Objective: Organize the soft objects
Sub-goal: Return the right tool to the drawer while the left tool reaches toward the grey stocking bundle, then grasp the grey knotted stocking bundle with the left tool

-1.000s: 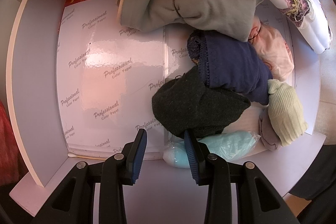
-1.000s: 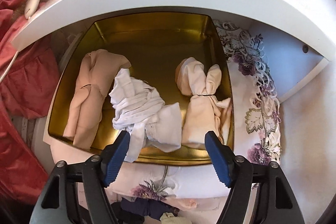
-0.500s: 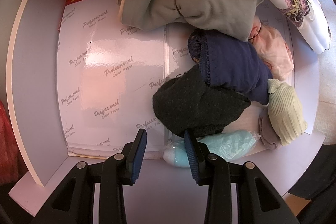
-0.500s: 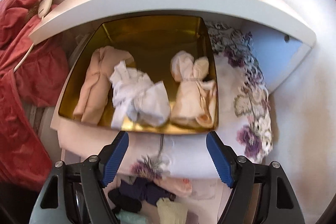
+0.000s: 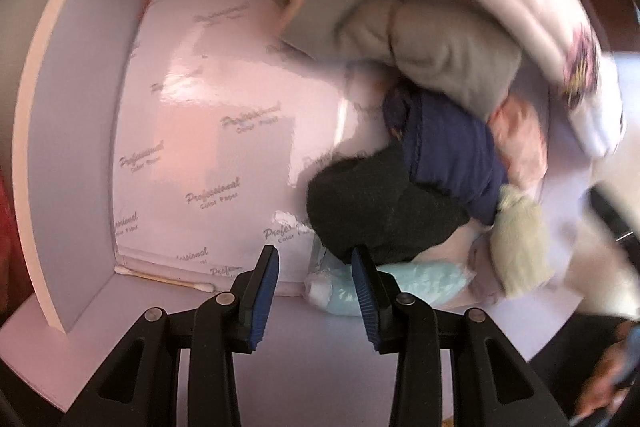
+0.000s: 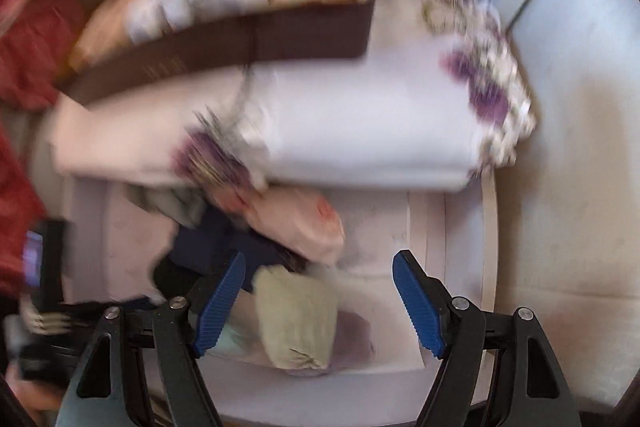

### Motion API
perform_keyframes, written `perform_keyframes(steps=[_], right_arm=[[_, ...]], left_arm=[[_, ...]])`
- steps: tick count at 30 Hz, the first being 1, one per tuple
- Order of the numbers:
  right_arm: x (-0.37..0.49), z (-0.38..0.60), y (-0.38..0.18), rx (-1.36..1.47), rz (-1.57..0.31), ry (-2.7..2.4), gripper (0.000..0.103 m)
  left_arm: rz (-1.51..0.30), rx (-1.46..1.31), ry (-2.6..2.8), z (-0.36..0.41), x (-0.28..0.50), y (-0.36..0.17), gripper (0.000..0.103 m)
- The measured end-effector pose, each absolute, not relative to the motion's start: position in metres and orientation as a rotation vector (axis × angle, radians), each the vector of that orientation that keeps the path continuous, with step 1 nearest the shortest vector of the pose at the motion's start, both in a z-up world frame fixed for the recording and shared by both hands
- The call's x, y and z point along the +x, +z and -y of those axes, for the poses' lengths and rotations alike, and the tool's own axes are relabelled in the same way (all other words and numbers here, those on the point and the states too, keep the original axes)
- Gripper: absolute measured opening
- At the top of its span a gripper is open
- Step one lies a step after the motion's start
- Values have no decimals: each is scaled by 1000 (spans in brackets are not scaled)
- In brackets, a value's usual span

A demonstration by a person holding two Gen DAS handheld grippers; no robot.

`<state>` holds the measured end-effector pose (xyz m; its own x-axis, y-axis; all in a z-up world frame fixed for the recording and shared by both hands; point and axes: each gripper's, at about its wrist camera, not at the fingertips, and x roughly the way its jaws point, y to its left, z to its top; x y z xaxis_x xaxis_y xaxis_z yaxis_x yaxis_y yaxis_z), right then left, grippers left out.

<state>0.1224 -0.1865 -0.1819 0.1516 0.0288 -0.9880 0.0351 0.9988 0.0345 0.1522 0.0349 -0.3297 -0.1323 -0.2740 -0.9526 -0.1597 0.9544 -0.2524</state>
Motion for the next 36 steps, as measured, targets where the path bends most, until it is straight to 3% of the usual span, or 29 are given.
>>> perform_keyframes(steps=[16,30,36], right_arm=[[136,118,-209,80,-1373,251,66],[142,109,-222,548,-1503,657,59],[134,137,-201,413,-1518,463,59]], left_arm=[[-1590,-449,37,-74,150,-316,38],[-1549,-519,84,-100,146,-315,38],[-1510,-537,67,-99,147,-306,38]])
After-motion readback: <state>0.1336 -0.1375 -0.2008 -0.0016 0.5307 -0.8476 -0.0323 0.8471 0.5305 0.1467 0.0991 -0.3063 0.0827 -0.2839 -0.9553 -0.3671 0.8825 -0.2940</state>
